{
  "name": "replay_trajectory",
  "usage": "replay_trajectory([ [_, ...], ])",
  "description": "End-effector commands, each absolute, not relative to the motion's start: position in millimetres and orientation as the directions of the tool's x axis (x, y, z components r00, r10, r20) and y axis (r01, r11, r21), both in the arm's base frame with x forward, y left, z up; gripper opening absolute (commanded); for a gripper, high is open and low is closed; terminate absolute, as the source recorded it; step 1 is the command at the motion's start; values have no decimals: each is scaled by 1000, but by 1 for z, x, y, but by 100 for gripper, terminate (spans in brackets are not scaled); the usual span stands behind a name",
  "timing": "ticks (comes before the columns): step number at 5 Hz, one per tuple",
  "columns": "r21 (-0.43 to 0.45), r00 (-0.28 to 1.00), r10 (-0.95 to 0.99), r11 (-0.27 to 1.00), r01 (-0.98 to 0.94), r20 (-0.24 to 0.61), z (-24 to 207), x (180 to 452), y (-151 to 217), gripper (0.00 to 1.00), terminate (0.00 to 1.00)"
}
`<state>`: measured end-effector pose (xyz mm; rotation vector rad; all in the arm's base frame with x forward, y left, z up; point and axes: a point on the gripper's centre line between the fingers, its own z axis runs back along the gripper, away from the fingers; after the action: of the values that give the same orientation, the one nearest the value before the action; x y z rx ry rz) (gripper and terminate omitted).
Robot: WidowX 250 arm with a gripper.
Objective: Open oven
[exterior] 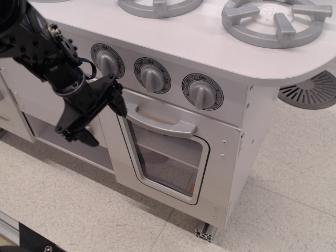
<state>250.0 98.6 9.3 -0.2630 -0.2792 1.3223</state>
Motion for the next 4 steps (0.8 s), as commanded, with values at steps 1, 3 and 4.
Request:
replay_trajectory([
  [1, -467, 217, 976, 175, -867, -36, 15, 266, 93, 100, 0],
  [3, -453, 215, 975, 165, -876, -61, -2, 285, 77, 100, 0],
  [4, -453, 229, 971, 175, -874, -66, -3, 286, 71, 100, 0],
])
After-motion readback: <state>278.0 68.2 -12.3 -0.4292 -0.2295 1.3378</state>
